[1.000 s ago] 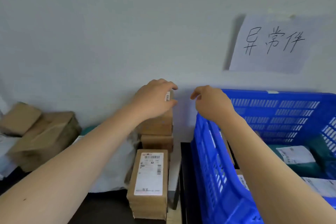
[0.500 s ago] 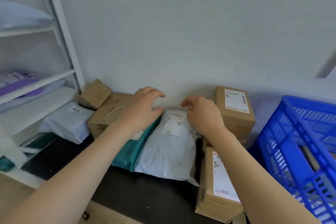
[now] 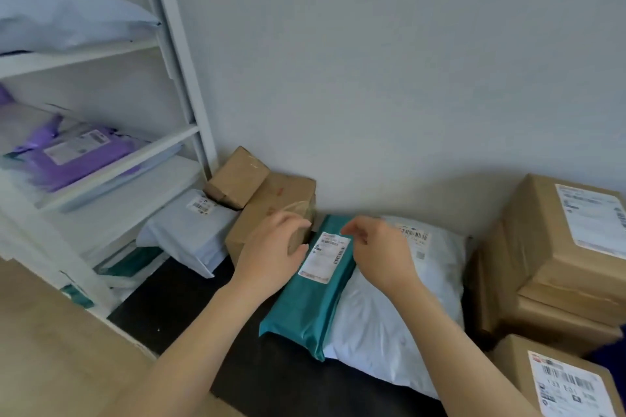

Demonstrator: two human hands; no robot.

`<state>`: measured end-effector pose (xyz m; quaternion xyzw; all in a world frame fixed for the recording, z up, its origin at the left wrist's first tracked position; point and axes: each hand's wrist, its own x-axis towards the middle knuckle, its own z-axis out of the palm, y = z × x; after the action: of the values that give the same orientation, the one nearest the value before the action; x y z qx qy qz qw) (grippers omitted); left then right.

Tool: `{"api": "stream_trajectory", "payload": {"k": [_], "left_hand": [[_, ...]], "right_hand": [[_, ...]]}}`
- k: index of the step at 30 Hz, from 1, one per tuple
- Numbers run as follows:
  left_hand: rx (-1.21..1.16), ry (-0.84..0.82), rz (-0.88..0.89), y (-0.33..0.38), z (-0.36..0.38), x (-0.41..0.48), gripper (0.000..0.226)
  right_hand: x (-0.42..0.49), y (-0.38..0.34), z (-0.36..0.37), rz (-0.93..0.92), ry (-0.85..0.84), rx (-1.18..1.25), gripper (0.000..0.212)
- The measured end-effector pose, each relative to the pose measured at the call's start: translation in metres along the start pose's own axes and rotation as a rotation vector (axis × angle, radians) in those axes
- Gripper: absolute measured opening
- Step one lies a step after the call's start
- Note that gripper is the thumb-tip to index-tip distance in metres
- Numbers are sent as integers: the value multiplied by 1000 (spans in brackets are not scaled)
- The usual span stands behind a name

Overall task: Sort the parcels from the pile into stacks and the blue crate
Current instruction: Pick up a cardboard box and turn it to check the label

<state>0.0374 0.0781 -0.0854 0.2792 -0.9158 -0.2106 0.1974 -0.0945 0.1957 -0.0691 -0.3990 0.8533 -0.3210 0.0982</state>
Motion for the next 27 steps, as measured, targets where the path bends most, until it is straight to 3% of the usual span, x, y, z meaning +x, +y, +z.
{"api": "stream_trajectory", "payload": {"k": [11,17,20,24,27], "left_hand": [[-15,33,-96,-87,0,50,41],[-19,175,-121,-131,-16,75,51],[-114,224,-215,-158,-29,90,58],[-332,225,-366,-194,-45,119,52],[-380,138,-407,-220,-47,139,47]], "right_hand": [[70,-38,75,33,-170,81,38],[99,-67,96,74,-140,27,40],[121,-93,110,64,-127,11,44],[157,-126,136,214,-138,198,55],[183,-144,155,373,-146,314,76]]}}
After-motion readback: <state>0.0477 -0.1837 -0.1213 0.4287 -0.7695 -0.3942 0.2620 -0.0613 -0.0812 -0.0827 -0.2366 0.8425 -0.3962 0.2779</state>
